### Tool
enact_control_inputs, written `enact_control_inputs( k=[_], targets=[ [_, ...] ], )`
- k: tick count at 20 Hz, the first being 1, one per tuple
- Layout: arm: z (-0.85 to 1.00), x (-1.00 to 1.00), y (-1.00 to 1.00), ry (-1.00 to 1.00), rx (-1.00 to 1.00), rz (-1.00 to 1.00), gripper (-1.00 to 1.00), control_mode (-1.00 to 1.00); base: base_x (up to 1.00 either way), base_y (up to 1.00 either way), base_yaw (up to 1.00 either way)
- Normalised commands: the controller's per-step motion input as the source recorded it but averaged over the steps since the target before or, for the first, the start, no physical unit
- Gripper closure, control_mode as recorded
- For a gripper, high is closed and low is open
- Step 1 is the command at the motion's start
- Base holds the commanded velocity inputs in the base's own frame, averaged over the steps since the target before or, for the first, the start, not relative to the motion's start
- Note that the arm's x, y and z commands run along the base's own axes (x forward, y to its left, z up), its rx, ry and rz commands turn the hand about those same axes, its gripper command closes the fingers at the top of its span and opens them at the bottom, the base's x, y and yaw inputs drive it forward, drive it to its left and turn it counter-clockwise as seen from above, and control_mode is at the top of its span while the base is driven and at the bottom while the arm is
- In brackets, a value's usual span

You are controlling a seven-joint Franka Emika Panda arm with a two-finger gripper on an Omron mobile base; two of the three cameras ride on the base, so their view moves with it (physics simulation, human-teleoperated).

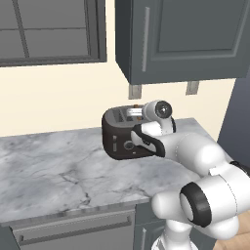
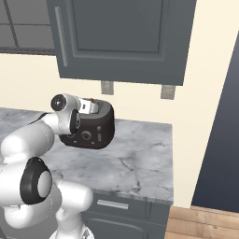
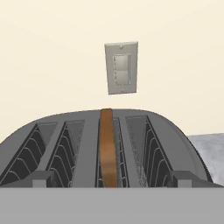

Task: Start the toaster. Once the lever pops up, take the bread to the plate on the dining counter.

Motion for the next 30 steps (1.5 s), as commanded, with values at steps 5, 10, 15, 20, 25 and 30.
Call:
enact_control_inputs(
  k=[5, 10, 15, 20, 25, 30],
  targets=[
    [0.00, 0.00, 0.00, 0.00, 0.00, 0.00, -1.00, -1.00, 0.00, 0.00, 0.00],
    [0.00, 0.00, 0.00, 0.00, 0.00, 0.00, -1.00, -1.00, 0.00, 0.00, 0.00],
    [-0.01, 0.00, 0.00, 0.00, 0.00, 0.00, -1.00, -1.00, 0.00, 0.00, 0.00],
    [0.00, 0.00, 0.00, 0.00, 0.00, 0.00, -1.00, -1.00, 0.00, 0.00, 0.00],
    [0.00, 0.00, 0.00, 0.00, 0.00, 0.00, -1.00, -1.00, 0.00, 0.00, 0.00],
    [0.00, 0.01, 0.00, 0.00, 0.00, 0.00, -1.00, -1.00, 0.00, 0.00, 0.00]
  ],
)
